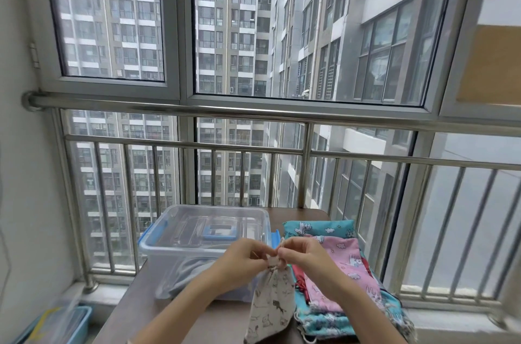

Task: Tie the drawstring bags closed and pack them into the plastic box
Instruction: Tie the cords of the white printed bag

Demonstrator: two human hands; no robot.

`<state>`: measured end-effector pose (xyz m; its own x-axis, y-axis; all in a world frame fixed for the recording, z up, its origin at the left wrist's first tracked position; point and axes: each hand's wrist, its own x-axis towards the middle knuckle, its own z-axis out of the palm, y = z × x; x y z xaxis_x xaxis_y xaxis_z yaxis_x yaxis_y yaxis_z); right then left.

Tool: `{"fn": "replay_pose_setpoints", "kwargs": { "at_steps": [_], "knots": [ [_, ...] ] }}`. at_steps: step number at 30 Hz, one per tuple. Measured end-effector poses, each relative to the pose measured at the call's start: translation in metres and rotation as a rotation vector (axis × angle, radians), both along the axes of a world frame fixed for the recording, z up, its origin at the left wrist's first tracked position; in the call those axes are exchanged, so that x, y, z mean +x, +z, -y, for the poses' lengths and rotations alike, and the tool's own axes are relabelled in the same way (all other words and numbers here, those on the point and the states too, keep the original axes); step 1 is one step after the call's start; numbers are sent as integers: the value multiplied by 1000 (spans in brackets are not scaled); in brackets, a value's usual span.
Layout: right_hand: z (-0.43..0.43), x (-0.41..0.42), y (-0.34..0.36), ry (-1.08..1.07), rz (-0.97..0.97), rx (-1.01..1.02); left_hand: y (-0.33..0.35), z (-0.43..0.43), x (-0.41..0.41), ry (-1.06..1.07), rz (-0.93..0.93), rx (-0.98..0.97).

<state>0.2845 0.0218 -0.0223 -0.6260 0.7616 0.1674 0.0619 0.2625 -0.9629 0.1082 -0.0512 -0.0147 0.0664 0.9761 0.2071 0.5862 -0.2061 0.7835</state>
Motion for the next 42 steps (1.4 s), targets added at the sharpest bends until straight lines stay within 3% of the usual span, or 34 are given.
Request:
{"fn": "replay_pose_setpoints", "kwargs": {
  "at_steps": [8, 11, 14, 18, 22, 26, 32, 35, 39, 42],
  "knots": [
    [-1, 2, 1, -19, 34, 39, -6, -6, 4, 113, 135, 23],
    [1, 0, 0, -78, 93, 214, -6, -7, 5, 148, 152, 37],
    [4, -6, -4, -163, 147, 383, -4, -7, 7, 131, 78, 62],
    [2, -8, -5, -195, 185, 457, -2, -5, 8, 140, -65, 121],
    [-1, -6, -5, -132, 120, 200, 0, -5, 7, 142, -89, 158],
    [-3, -6, -8, -91, -84, -28, -1, -7, 7, 175, -96, 170],
    [-11, -7, -14, -16, -228, -226, 2, -8, 12, 139, 151, 43],
    [-11, -7, -19, -47, -184, -147, 1, -9, 16, 113, 329, -89],
    [-8, -7, -23, -106, -176, -94, -2, -10, 18, 92, 445, -175],
    [-7, -7, -25, -178, -135, 67, -3, -10, 18, 103, 516, -208]
  ]
}}
